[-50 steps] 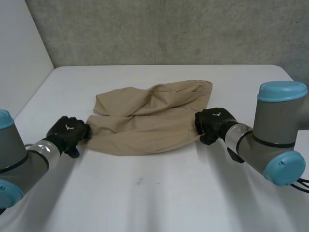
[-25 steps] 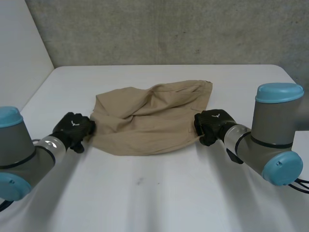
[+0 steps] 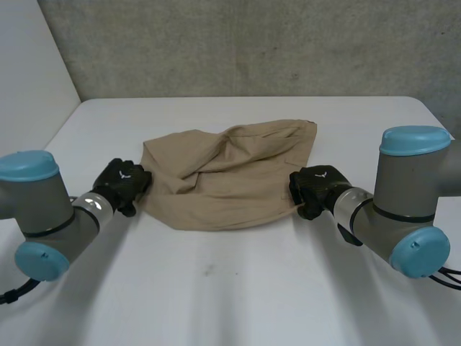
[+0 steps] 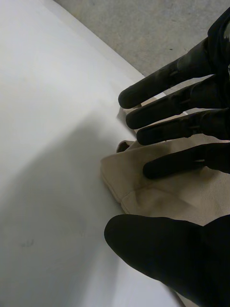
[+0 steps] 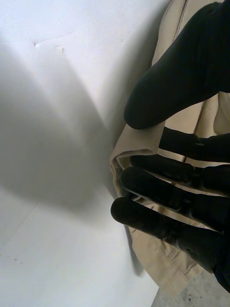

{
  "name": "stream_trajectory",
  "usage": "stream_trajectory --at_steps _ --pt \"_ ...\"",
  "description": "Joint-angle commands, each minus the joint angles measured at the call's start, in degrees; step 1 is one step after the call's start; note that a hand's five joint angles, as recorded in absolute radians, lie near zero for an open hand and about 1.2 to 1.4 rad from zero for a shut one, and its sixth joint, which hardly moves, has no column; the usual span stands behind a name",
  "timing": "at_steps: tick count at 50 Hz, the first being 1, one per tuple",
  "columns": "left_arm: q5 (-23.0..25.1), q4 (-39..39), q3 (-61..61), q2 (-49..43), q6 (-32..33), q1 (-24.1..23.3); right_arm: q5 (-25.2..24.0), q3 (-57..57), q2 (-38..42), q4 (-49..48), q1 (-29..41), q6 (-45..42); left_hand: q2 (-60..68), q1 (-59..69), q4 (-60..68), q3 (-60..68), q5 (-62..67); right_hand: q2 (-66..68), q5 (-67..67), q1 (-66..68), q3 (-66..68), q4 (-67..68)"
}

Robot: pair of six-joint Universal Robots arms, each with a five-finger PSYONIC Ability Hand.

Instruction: Fold the shorts.

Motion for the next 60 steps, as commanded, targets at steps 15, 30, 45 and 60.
stream_trajectory --at_steps 15,30,45,60 --pt "-0.01 -0.23 4.66 -4.19 -0.09 -1.89 -0.01 0.08 0.09 0.00 0.00 0.02 30.42 31.84 30.37 30.35 30.93 12.88 13.36 25.79 12.42 11.74" --pt "-6.26 -3.03 1.77 12.05 -5.97 -1.63 -0.53 -0.09 -3.94 2.19 -0.62 -2.33 39.74 41.16 39.69 39.67 40.25 12.88 13.36 25.79 12.42 11.74" --pt "-5.82 -29.75 -7.90 42.90 -7.47 -0.23 0.08 1.14 -25.10 17.04 -1.06 -18.69 39.74 41.16 39.69 39.67 40.25 12.88 13.36 25.79 12.42 11.74" --pt "-5.55 -32.57 -13.16 57.51 -15.64 -0.75 -0.62 -0.10 -33.22 23.82 -5.36 -19.57 39.74 41.16 39.69 39.67 40.25 12.88 13.36 25.79 12.42 11.74"
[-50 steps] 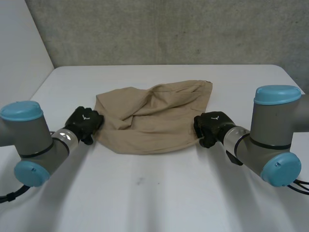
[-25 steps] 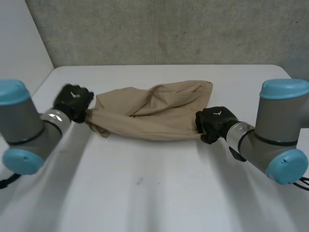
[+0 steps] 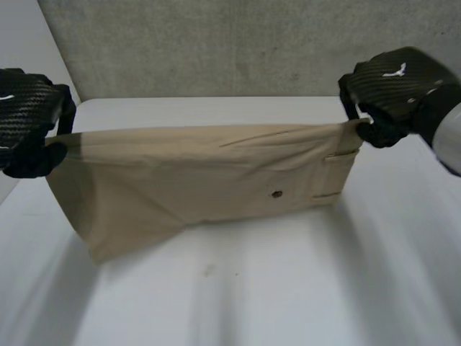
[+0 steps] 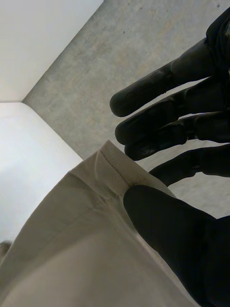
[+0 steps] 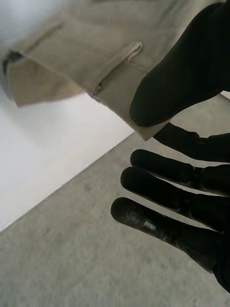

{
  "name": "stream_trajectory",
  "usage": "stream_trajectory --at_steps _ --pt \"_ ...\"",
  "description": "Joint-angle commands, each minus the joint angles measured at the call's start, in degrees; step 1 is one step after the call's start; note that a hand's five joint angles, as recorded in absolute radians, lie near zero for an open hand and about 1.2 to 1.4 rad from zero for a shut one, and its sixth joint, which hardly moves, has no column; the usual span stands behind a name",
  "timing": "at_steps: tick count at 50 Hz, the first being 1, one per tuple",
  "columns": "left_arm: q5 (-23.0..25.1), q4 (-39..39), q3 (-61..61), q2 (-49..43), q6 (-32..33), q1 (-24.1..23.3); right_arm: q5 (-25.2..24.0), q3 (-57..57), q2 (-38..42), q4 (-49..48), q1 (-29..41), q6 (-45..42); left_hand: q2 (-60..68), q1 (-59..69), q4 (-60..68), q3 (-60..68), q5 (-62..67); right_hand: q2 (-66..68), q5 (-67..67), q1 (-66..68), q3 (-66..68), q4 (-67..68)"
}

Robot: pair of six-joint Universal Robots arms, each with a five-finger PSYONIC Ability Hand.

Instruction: Fold the shorts.

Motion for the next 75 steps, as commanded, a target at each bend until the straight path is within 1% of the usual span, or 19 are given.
stream_trajectory --at_steps 1,8,9,11,15,19,20,26,29,33,38,41,48,55,64,69,72,73,75 --pt "0.21 0.56 -6.67 -0.59 -3.63 -0.26 0.08 2.21 1.52 4.32 -1.67 -0.82 11.53 15.79 11.53 11.86 14.51 12.88 13.37 25.80 12.42 11.74" --pt "0.48 1.71 -10.54 -9.56 -3.98 -0.70 0.17 7.48 7.92 3.36 -1.49 -5.30 11.53 15.79 11.53 11.86 14.51 12.88 13.37 25.80 12.42 11.74" --pt "0.39 3.97 -10.11 -15.30 -3.98 -0.78 0.17 7.48 7.93 3.36 -1.49 -5.31 11.53 15.79 11.53 11.86 14.51 12.88 13.37 25.80 12.42 11.74" --pt "0.39 4.69 -9.76 -16.84 -3.90 -0.78 0.26 7.57 12.31 2.05 -1.14 -5.66 11.53 15.79 11.53 11.86 14.51 12.88 13.37 25.80 12.42 11.74" --pt "0.21 8.20 -5.37 -24.30 -3.81 -1.75 0.26 6.78 16.45 0.99 -1.05 -5.31 11.53 15.79 11.53 11.86 14.51 12.88 13.37 25.80 12.42 11.74" --pt "0.04 8.48 0.34 -30.64 -4.07 -3.07 0.52 5.37 21.29 0.72 -0.96 -4.17 11.53 15.79 11.53 11.86 14.51 12.88 13.37 25.80 12.42 11.74" --pt "0.04 8.47 0.70 -31.00 -4.07 -3.33 0.43 5.46 21.55 0.63 -0.96 -3.73 11.53 15.79 11.53 11.86 14.51 9.94 10.43 22.86 9.48 8.80" --pt "0.04 8.56 -0.51 -31.44 -4.07 -5.96 -0.09 5.81 21.56 0.55 -1.66 3.21 11.53 15.79 11.53 11.86 14.51 -23.68 -23.19 -10.77 -24.15 -24.83" --pt "0.12 8.56 -0.88 -31.35 -4.07 -6.06 -0.44 5.64 21.21 0.54 -1.67 5.84 11.53 15.79 11.53 11.86 14.51 -29.42 -28.93 -16.50 -29.88 -30.57" --pt "-0.05 8.65 -2.37 -30.91 -4.07 -6.32 -0.45 3.80 19.89 0.89 -1.49 8.75 11.53 15.79 11.53 11.86 14.51 -31.47 -30.98 -18.55 -31.93 -32.61" --pt "-0.14 8.56 -3.25 -29.07 -4.07 -6.23 -0.09 1.77 19.18 2.56 -1.40 9.28 11.53 15.79 11.53 11.86 14.51 -31.47 -30.98 -18.55 -31.93 -32.61" --pt "-0.14 8.56 -3.69 -28.46 -4.07 -6.15 -0.36 1.24 19.45 6.32 -1.58 9.19 11.53 15.79 11.53 11.86 14.51 -31.30 -30.81 -18.38 -31.76 -32.45" --pt "-0.23 8.56 -4.30 -27.75 -4.07 -5.53 -5.44 0.54 19.45 13.28 -1.84 9.02 11.53 15.79 11.53 11.86 14.51 -30.80 -30.31 -17.88 -31.26 -31.94" --pt "-0.14 8.65 -4.74 -27.92 -4.07 -5.53 -6.86 0.19 19.01 16.80 -1.84 8.84 11.53 15.79 11.53 11.86 14.51 -31.13 -30.64 -18.21 -31.59 -32.27" --pt "-0.14 8.92 -4.74 -27.92 -4.16 -5.44 -6.69 3.18 19.10 16.19 -1.31 8.49 11.53 15.79 11.53 11.86 14.51 -30.79 -30.30 -17.88 -31.26 -31.94" --pt "-0.14 9.00 -5.01 -27.92 -4.16 -5.53 -5.11 5.72 20.85 10.75 -1.05 7.62 11.53 15.79 11.53 11.86 14.51 -29.79 -29.29 -16.87 -30.25 -30.93" --pt "-0.05 9.09 -5.44 -28.01 -4.16 -5.44 -4.75 5.90 21.29 10.30 -1.05 7.35 11.53 15.79 11.53 11.86 14.51 -29.28 -28.79 -16.36 -29.74 -30.43" --pt "0.03 9.35 -5.71 -28.27 -4.16 -5.36 -3.71 5.55 22.16 8.30 -1.05 6.57 11.53 15.79 11.53 11.86 14.51 -5.97 -5.47 6.95 -6.43 -7.11" --pt "0.04 9.62 -5.71 -28.54 -4.07 -5.27 -3.44 4.85 22.09 6.71 -1.05 6.73 11.53 15.79 11.53 11.86 14.51 12.80 13.30 25.72 12.34 11.66"
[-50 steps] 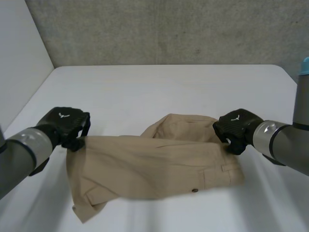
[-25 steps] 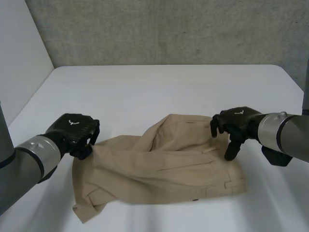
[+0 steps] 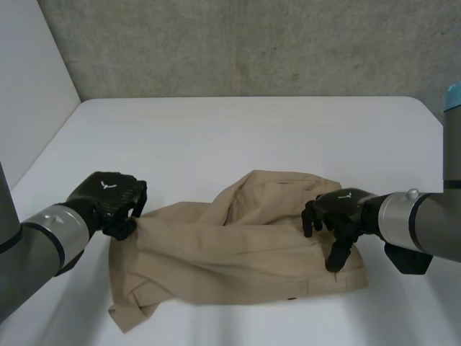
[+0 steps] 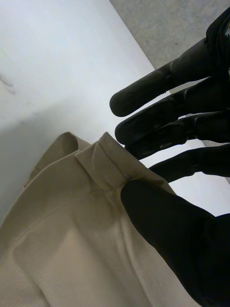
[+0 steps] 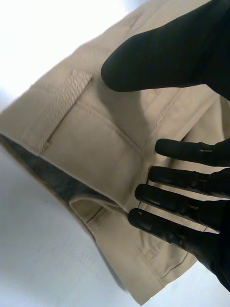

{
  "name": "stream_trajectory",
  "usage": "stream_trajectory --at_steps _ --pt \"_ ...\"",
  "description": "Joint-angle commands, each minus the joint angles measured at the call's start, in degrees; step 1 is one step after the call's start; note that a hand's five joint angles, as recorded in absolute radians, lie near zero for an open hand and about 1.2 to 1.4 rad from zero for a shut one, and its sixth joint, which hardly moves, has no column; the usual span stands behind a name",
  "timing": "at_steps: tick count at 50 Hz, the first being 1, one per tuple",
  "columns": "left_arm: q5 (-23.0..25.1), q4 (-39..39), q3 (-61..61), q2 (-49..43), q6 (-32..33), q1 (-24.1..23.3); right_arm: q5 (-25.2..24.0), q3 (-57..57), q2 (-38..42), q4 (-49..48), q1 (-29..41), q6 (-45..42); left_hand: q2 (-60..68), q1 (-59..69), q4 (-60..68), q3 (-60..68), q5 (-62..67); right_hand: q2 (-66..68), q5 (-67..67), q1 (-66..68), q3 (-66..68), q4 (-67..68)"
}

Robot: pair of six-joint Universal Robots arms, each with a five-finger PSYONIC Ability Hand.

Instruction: Fold the shorts.

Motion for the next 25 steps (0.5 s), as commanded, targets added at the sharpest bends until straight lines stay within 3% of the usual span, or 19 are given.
stream_trajectory --at_steps 1,5,9,11,12,14,17,20,25 --pt "0.15 0.76 -0.55 -0.65 0.09 0.19 2.07 -1.58 1.36 -7.38 0.03 -0.82 11.51 15.79 11.53 11.86 13.80 43.70 45.18 49.04 44.49 45.19" --pt "-0.12 4.18 2.42 -2.58 0.88 0.28 3.47 -9.64 0.93 -13.18 0.12 -0.38 11.51 15.79 11.53 11.86 13.80 43.70 45.18 49.04 44.49 45.20" --pt "-2.40 9.80 13.66 -2.93 0.53 0.28 5.49 -22.10 0.75 -16.88 1.52 0.41 11.51 15.79 11.53 11.86 13.80 43.70 45.18 49.04 44.49 45.20" --pt "-4.50 11.73 19.37 -2.85 0.53 0.10 5.94 -25.12 0.83 -17.68 2.31 0.58 11.51 15.79 11.53 11.86 13.80 43.70 45.18 49.04 44.49 45.20" --pt "-7.21 14.01 25.58 -2.67 0.27 0.10 7.59 -34.89 1.36 -20.47 4.93 1.28 11.51 15.79 11.53 11.86 13.80 43.70 45.18 49.04 44.49 45.20" --pt "-9.08 16.05 29.86 -2.58 0.18 0.19 8.13 -38.30 1.45 -21.63 5.91 1.38 11.51 15.79 11.53 11.86 13.80 43.70 45.18 49.04 44.49 45.20" --pt "-13.30 21.94 39.26 -1.79 0.35 -0.07 10.94 -52.60 2.50 -26.81 8.11 1.38 11.51 15.79 11.53 11.86 13.80 43.70 45.18 49.04 44.49 45.20" --pt "-14.79 29.28 46.09 0.74 0.35 -0.60 11.48 -57.75 3.38 -27.71 8.21 1.38 11.51 15.79 11.53 11.86 13.80 43.70 45.18 49.04 44.49 45.20" --pt "-14.62 30.64 44.55 4.17 0.26 -0.95 11.65 -69.26 7.07 -21.04 8.21 1.20 11.51 15.79 11.53 11.86 13.80 43.70 45.18 49.04 44.49 45.20"
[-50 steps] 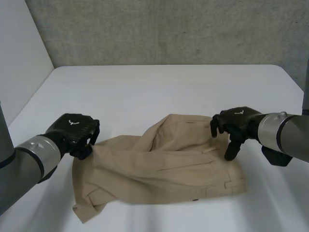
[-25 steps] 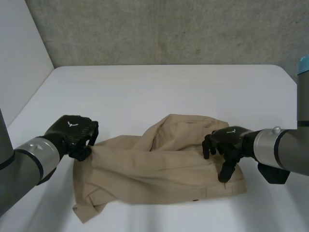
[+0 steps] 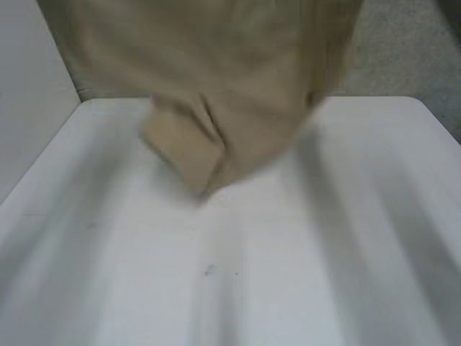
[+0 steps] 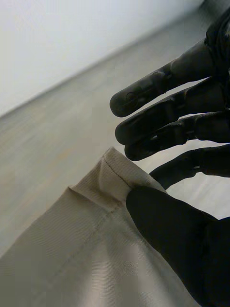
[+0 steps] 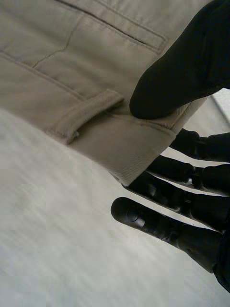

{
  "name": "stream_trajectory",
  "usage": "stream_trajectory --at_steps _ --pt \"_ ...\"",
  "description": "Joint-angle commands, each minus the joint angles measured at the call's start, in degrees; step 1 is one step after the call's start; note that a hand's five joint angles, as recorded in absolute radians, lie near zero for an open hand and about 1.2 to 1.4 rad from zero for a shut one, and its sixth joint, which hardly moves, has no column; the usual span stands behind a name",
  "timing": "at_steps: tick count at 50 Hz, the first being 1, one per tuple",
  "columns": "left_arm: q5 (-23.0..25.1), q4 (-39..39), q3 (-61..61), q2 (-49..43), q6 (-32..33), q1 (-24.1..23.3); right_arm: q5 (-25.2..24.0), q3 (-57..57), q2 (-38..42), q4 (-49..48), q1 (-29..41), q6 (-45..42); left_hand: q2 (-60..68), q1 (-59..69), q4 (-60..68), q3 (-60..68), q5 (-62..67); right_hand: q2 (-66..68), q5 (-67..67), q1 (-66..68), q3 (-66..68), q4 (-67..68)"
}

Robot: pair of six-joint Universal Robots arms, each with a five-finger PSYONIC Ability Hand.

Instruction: Fold the shorts.

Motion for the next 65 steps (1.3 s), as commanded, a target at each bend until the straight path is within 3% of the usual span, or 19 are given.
stream_trajectory --at_steps 1,6,10,16,21,28,36,44,52,58,65 --pt "-1.01 5.55 0.49 6.06 -0.06 -0.84 0.73 -15.01 4.45 6.28 0.26 -0.26 11.42 15.79 11.50 11.72 13.80 12.64 14.78 24.72 12.52 11.75" --pt "-0.83 6.25 -12.15 10.28 -0.06 -1.98 0.73 -12.65 6.04 13.31 1.23 -0.09 11.42 15.79 11.50 11.72 13.80 12.64 14.78 24.72 12.52 11.75" --pt "-0.75 6.25 -23.04 11.52 -0.50 -2.33 0.12 -3.35 6.12 17.62 0.88 -0.09 11.42 15.79 11.50 11.72 13.80 12.64 14.78 24.72 12.52 11.75" --pt "-0.57 6.78 -38.08 10.38 -2.60 -2.33 -2.87 14.14 6.39 14.47 0.70 -0.88 11.42 15.79 11.50 11.72 13.80 12.64 14.78 24.72 12.52 11.75" --pt "-0.57 6.79 -47.24 2.41 -3.49 -2.16 -3.84 26.53 10.41 10.51 0.70 -2.19 11.42 15.79 11.50 11.72 13.80 12.64 14.78 24.72 12.52 11.75" --pt "-0.48 -1.03 -50.33 -3.15 -3.14 -2.77 -0.59 35.34 10.70 10.24 0.53 -5.27 11.42 15.79 11.50 11.72 13.80 12.64 14.78 24.72 12.52 11.75" --pt "-0.22 -14.49 -49.89 -1.57 -3.23 -2.42 -0.06 41.84 2.27 16.47 0.44 -7.73 11.42 15.79 11.50 11.72 13.80 12.64 14.78 24.72 12.52 11.75" --pt "0.92 -28.98 -47.87 14.67 -2.17 -2.25 -0.15 48.43 -5.20 25.51 0.52 -15.27 11.42 15.79 11.50 11.72 13.80 12.64 14.78 24.72 12.52 11.75" --pt "10.84 -42.86 -44.27 33.03 -1.20 -1.81 -0.50 56.78 -18.98 33.96 -0.61 -24.07 11.42 15.79 11.50 11.72 13.80 12.64 14.78 24.72 12.52 11.75" --pt "15.51 -47.62 -43.82 38.06 -1.29 -0.93 -1.73 60.13 -27.53 34.24 -4.30 -25.84 11.42 15.79 11.50 11.72 13.80 12.64 14.78 24.72 12.52 11.75" --pt "16.22 -43.24 -44.80 33.07 -1.03 -0.58 -5.24 61.45 -25.88 33.80 -8.00 -27.16 11.42 15.79 11.50 11.72 13.80 12.64 14.78 24.72 12.52 11.75"
